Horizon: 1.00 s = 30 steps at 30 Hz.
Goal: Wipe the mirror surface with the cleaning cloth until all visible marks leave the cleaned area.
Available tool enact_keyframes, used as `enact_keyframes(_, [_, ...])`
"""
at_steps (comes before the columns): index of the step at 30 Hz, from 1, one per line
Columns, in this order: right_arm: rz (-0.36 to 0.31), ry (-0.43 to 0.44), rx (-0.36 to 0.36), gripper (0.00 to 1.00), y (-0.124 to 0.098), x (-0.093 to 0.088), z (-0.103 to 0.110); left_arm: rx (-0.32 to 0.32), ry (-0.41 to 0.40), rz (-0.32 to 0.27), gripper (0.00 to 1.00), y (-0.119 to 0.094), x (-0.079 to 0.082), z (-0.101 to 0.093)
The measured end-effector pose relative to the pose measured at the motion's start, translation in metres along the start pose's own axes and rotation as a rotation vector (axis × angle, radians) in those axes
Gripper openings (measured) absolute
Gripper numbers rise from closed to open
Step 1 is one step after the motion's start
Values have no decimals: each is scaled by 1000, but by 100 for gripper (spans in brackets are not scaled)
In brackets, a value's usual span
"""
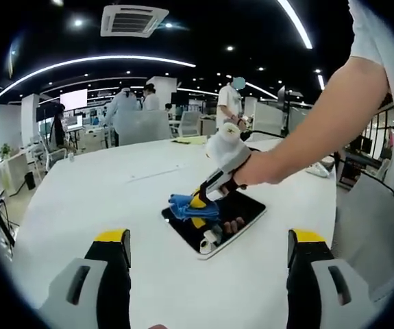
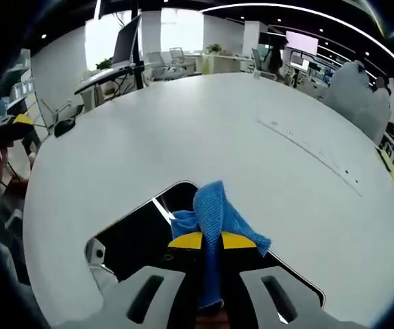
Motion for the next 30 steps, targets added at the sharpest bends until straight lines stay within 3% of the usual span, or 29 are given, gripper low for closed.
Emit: enact_keyframes(30, [0, -5, 2, 3, 12, 13, -4, 3, -22, 2, 96, 3, -5, 5])
Point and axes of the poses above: the point that each gripper's makers call its tool centre point, and the gripper's own axes: y roughly forward along the fingers, z roughly to its left, x roughly out of its top, the point moved 1 cm from there along -y, roughly backward along the fingers, and after that the axes turned 5 degrees about y, right-handed, at the moved point
